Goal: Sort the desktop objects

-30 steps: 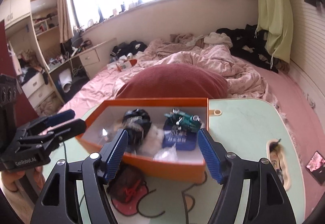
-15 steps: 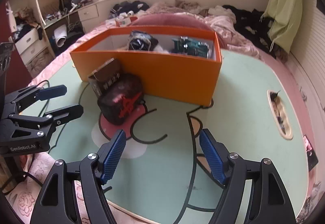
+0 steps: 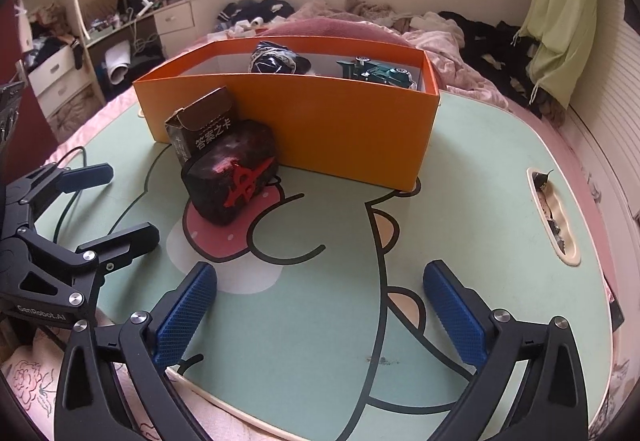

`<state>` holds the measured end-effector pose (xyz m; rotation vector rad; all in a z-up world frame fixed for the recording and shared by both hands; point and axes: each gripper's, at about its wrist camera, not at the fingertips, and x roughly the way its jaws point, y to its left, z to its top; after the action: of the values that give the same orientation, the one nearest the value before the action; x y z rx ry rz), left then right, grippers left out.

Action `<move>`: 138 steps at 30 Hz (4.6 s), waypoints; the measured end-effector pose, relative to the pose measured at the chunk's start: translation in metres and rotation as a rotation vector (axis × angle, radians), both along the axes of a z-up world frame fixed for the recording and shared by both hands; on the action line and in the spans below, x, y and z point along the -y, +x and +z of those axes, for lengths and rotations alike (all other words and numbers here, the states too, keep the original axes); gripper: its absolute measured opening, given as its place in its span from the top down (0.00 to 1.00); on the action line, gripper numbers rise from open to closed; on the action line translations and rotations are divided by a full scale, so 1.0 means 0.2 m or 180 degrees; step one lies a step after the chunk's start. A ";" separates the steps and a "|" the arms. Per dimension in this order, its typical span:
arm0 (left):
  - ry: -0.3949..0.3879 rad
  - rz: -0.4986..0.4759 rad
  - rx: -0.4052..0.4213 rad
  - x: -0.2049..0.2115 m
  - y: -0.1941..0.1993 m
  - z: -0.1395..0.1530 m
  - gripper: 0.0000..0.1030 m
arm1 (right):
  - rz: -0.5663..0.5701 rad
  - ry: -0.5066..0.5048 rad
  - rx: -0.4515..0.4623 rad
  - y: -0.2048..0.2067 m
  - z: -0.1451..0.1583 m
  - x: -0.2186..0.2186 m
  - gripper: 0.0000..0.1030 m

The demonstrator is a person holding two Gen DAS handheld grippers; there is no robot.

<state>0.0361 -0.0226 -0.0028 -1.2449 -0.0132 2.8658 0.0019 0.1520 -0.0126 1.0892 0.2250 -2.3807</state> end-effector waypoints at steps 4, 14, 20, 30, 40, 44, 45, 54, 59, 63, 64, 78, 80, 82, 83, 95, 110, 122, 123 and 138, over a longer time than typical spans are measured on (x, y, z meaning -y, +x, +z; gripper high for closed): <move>0.0022 -0.0010 0.0007 0.01 0.00 0.00 0.00 | 0.0001 0.0004 0.0000 0.00 0.00 0.00 0.00; 0.0041 -0.0015 0.0009 0.02 -0.01 0.00 0.00 | 0.0163 -0.0056 -0.0152 -0.01 0.12 0.08 0.00; 0.0040 -0.0016 0.0008 0.02 -0.01 0.00 0.00 | 0.0346 0.0155 -0.0160 -0.08 0.13 0.24 0.01; 0.0043 -0.0016 0.0009 0.02 -0.01 0.00 0.00 | -0.0183 -0.0253 0.0129 -0.13 0.08 0.02 0.08; 0.0043 -0.0017 0.0009 0.02 0.00 0.00 0.00 | -0.0021 -0.0117 -0.0012 -0.17 0.13 0.14 0.18; 0.0036 -0.0017 0.0006 0.02 -0.01 0.01 0.00 | 0.0029 -0.0099 0.0132 -0.21 0.10 0.17 0.52; 0.0032 -0.0017 0.0004 0.02 -0.01 0.01 0.00 | 0.0021 -0.0131 0.0187 -0.21 0.08 0.16 0.62; 0.0010 -0.0020 0.0003 0.01 -0.01 0.02 0.00 | -0.0200 -0.0290 0.0090 -0.11 0.06 -0.02 0.74; -0.0150 -0.0047 -0.0066 -0.04 0.00 0.05 0.00 | -0.0202 -0.0145 -0.0097 -0.01 0.05 -0.05 0.73; -0.0113 -0.0189 -0.0251 -0.09 0.00 0.14 0.00 | -0.0195 -0.0129 -0.0132 0.00 0.04 -0.05 0.73; -0.0056 -0.0231 -0.0281 -0.09 -0.01 0.17 0.00 | -0.0197 -0.0141 -0.0128 0.00 0.04 -0.06 0.73; 0.0241 -0.0494 0.0125 -0.20 -0.29 0.13 0.81 | -0.0206 -0.0203 -0.0114 -0.01 0.04 -0.07 0.67; 0.0248 -0.0464 0.0025 -0.18 -0.24 0.15 0.81 | -0.0208 -0.0206 -0.0102 -0.01 0.04 -0.07 0.62; 0.0276 -0.0458 -0.0064 -0.16 -0.18 0.18 0.81 | -0.0191 -0.0217 -0.0081 -0.02 0.04 -0.07 0.41; 0.0295 -0.0457 -0.0092 -0.15 -0.15 0.19 0.81 | -0.0156 -0.0223 -0.0054 -0.03 0.04 -0.07 0.33; 0.0411 -0.0286 -0.0135 0.01 0.02 0.17 0.81 | -0.0176 -0.0255 -0.0033 -0.07 0.05 -0.05 0.74; 0.0468 -0.0291 -0.0588 0.10 -0.30 0.62 0.81 | -0.0093 -0.0795 -0.0284 -0.30 0.53 0.03 0.74; 0.0789 0.0055 -0.0087 0.16 -0.57 0.38 0.40 | -0.0287 -0.1050 0.0217 -0.64 0.40 0.12 0.44; 0.0866 0.0051 -0.0140 0.18 -0.55 0.39 0.35 | -0.0284 -0.1009 0.0183 -0.62 0.40 0.13 0.44; 0.0604 0.0024 -0.0268 0.17 -0.35 0.48 0.31 | -0.0239 -0.0635 -0.0139 -0.43 0.40 0.15 0.44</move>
<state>-0.0330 -0.0570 0.0930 -1.0913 -0.2817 2.8401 -0.0848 0.1220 0.0677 0.9688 -0.0389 -2.4340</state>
